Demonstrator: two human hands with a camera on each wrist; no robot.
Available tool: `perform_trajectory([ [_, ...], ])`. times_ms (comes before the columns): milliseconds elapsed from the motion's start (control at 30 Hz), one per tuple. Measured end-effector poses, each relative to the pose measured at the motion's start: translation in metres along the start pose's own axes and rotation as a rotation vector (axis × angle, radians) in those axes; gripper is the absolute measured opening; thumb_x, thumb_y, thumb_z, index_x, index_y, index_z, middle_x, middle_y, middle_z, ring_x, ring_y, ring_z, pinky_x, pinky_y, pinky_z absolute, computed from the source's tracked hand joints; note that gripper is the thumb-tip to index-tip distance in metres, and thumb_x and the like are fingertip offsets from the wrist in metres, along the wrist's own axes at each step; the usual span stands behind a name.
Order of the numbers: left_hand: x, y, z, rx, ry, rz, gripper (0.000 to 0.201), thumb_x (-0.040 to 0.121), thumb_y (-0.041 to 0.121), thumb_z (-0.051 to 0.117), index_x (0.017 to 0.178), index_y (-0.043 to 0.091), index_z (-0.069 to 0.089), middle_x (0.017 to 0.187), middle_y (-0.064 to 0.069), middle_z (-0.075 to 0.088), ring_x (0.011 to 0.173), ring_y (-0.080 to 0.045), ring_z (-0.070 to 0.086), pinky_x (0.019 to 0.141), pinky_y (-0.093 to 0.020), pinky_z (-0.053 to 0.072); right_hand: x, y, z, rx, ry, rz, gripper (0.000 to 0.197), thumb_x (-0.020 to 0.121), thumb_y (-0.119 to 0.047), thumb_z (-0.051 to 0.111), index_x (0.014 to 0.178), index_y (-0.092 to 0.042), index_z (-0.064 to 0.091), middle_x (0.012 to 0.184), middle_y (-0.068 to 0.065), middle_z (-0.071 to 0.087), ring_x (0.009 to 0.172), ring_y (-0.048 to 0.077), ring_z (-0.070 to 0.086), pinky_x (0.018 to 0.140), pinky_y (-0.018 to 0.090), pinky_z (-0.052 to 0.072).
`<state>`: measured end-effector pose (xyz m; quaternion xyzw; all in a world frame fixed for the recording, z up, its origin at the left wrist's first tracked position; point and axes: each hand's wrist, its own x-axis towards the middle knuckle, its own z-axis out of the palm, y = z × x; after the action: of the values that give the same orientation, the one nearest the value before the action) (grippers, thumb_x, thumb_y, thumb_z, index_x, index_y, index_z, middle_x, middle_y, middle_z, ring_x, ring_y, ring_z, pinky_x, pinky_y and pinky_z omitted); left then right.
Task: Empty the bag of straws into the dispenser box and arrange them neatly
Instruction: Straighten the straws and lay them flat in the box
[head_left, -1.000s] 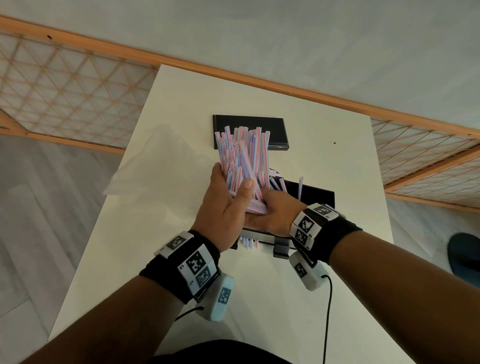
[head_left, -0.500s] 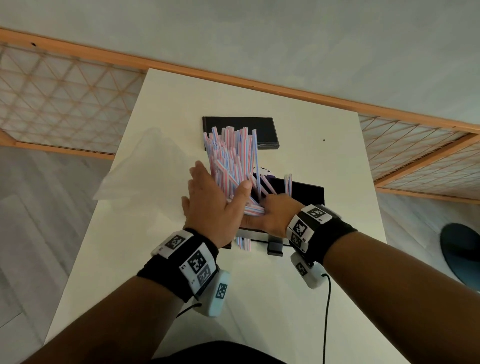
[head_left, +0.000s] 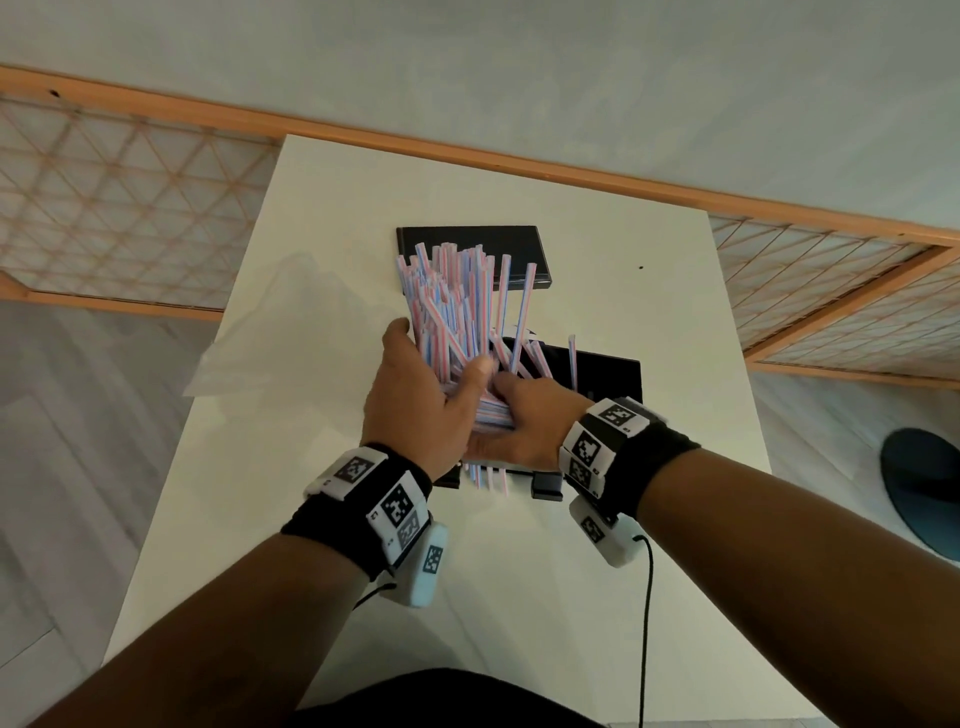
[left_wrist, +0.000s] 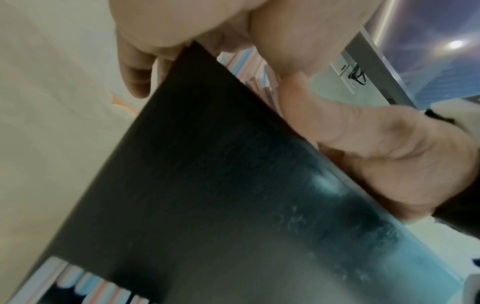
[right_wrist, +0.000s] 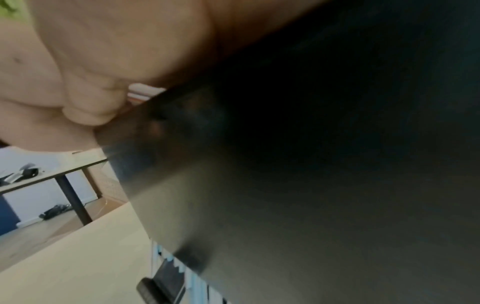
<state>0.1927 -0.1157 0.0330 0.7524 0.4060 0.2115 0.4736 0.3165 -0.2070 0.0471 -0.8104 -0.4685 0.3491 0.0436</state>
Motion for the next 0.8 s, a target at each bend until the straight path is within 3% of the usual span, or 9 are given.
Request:
perform_trajectory([
  [67,0.001,0.007,0.001,-0.013,0.008,0.020,0.086,0.074,0.075,0.055,0.135,0.018,0.034,0.127,0.000,0.061,0.109,-0.023,0.067,0.090,-0.046,0.057,0.001,-0.002,-0.004,-0.023,-0.005,-0.012,0.067,0.072,-0.074,0.062,0.114,-0.023,0.057,0.095,-0.005,0.065,0.091,0.019,0.064,0.084,0.033,0.052],
  [200,0.001,0.015,0.010,0.100,-0.021,-0.011,0.105,0.067,0.084,0.052,0.143,0.018,0.024,0.139,-0.004,0.057,0.122,-0.032,0.061,0.099,-0.059,0.049,-0.001,-0.011,-0.012,0.072,-0.029,-0.185,0.043,0.081,-0.043,0.075,0.112,-0.015,0.067,0.076,-0.018,0.053,0.076,0.007,0.056,0.077,0.022,0.045],
  [267,0.000,0.013,0.013,0.122,-0.025,-0.015,0.112,0.066,0.082,0.053,0.148,0.014,0.019,0.143,-0.007,0.054,0.125,-0.034,0.059,0.100,-0.059,0.049,-0.002,-0.010,-0.005,0.065,-0.016,-0.205,0.047,0.072,-0.050,0.079,0.106,-0.020,0.068,0.074,-0.018,0.056,0.073,0.007,0.058,0.076,0.022,0.048],
  [333,0.001,0.010,0.013,0.104,-0.009,0.006,0.104,0.071,0.073,0.058,0.146,0.012,0.021,0.142,-0.006,0.054,0.121,-0.033,0.061,0.097,-0.055,0.052,0.000,-0.006,0.000,0.030,0.045,-0.140,0.050,0.065,-0.060,0.078,0.099,-0.027,0.064,0.076,-0.014,0.060,0.076,0.011,0.060,0.076,0.026,0.050],
  [467,0.001,0.008,0.012,0.049,0.025,0.000,0.078,0.078,0.059,0.064,0.133,0.016,0.028,0.131,-0.003,0.061,0.110,-0.030,0.067,0.091,-0.050,0.057,0.004,-0.002,0.006,0.083,0.176,-0.119,0.053,0.067,-0.057,0.077,0.106,-0.024,0.063,0.087,-0.008,0.066,0.081,0.015,0.064,0.073,0.028,0.051],
  [567,0.000,0.007,0.013,0.065,0.022,0.014,0.082,0.075,0.060,0.064,0.136,0.019,0.027,0.131,-0.003,0.061,0.110,-0.029,0.067,0.090,-0.049,0.057,0.003,-0.003,0.010,0.089,0.114,-0.095,0.039,0.073,-0.055,0.074,0.092,-0.027,0.055,0.072,-0.014,0.056,0.067,0.008,0.055,0.068,0.026,0.044],
  [633,0.001,0.006,0.013,0.081,0.017,0.024,0.085,0.074,0.057,0.069,0.137,0.019,0.026,0.131,-0.004,0.060,0.110,-0.030,0.067,0.089,-0.050,0.057,0.001,-0.003,0.008,0.051,0.080,-0.070,0.035,0.076,-0.055,0.074,0.086,-0.029,0.053,0.067,-0.012,0.054,0.067,0.011,0.056,0.068,0.026,0.045],
  [700,0.003,0.005,0.013,0.080,0.024,0.015,0.088,0.074,0.053,0.072,0.139,0.016,0.026,0.132,-0.005,0.058,0.111,-0.030,0.066,0.090,-0.050,0.058,-0.003,-0.002,0.004,0.077,0.110,-0.079,0.038,0.074,-0.055,0.076,0.092,-0.025,0.061,0.078,-0.006,0.063,0.076,0.014,0.061,0.072,0.026,0.048],
  [800,0.004,0.003,0.014,0.100,0.043,-0.007,0.087,0.077,0.046,0.076,0.139,0.009,0.028,0.133,-0.009,0.056,0.113,-0.032,0.065,0.089,-0.051,0.057,-0.005,0.003,0.006,0.139,0.140,-0.102,0.064,0.068,-0.064,0.074,0.117,-0.024,0.062,0.098,-0.006,0.069,0.092,0.014,0.066,0.087,0.028,0.053],
])
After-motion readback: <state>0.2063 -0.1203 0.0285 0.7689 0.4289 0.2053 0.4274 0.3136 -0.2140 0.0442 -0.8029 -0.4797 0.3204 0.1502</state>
